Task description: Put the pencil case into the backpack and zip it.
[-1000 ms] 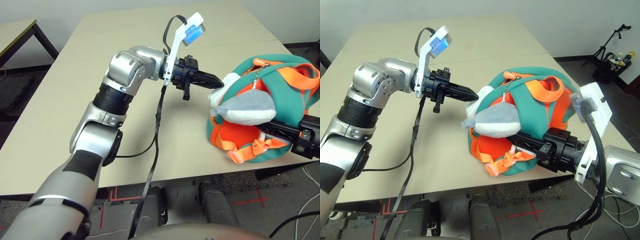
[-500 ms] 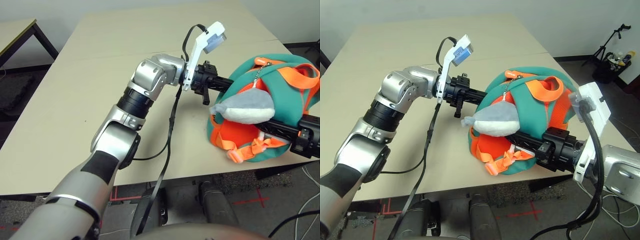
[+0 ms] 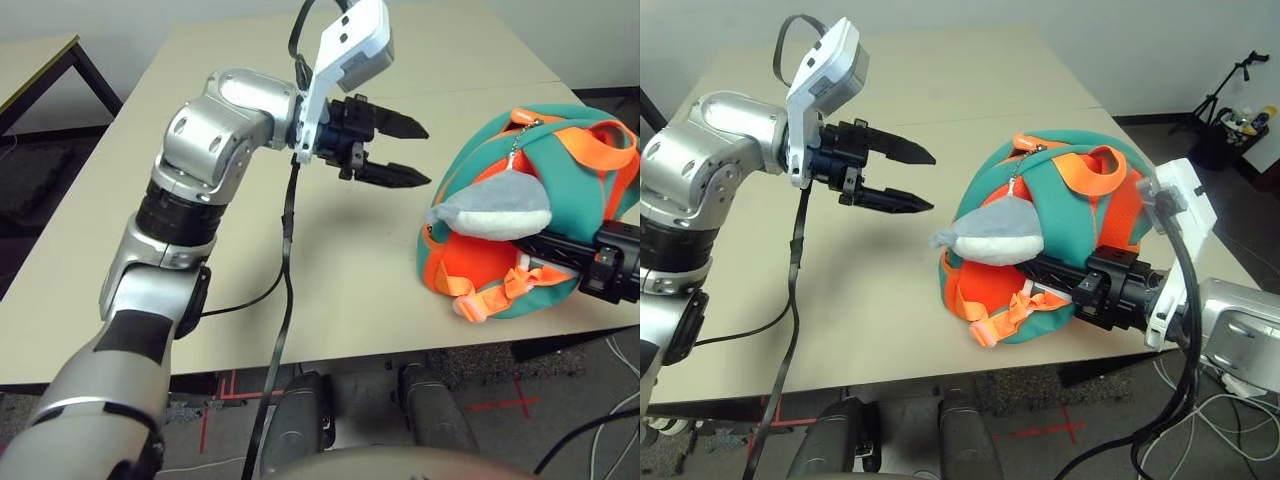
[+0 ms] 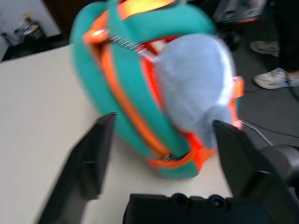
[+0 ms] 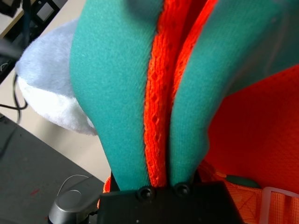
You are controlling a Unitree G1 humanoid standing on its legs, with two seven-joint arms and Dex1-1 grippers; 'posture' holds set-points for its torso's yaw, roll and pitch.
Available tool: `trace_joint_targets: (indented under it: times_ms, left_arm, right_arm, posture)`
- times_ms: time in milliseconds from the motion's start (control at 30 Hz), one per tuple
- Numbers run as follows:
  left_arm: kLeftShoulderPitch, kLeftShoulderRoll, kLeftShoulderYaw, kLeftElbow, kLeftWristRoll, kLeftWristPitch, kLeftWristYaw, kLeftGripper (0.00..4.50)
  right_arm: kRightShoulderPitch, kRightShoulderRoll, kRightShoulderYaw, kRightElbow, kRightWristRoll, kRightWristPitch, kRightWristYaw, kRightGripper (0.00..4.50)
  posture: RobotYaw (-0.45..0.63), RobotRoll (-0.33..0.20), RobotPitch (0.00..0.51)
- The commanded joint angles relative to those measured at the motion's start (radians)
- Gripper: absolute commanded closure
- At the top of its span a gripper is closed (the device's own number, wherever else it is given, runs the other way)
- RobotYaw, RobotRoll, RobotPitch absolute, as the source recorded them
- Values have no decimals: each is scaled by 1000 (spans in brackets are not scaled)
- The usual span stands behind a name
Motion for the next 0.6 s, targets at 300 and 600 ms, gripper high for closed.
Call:
trace_joint_targets:
  times_ms: [300,600]
  left_arm:
    - [15,-77,-96,-29,14,-26,37,0]
    - [25,-126,-160,-35,72,-76,73,0]
  right_arm:
    - [1,7,-9,-1,-13,25,14,4375]
    - [2,20,-9,-9,-13,21,6,4375]
  posture:
    - [-114,0,103]
    - [-119,0,109]
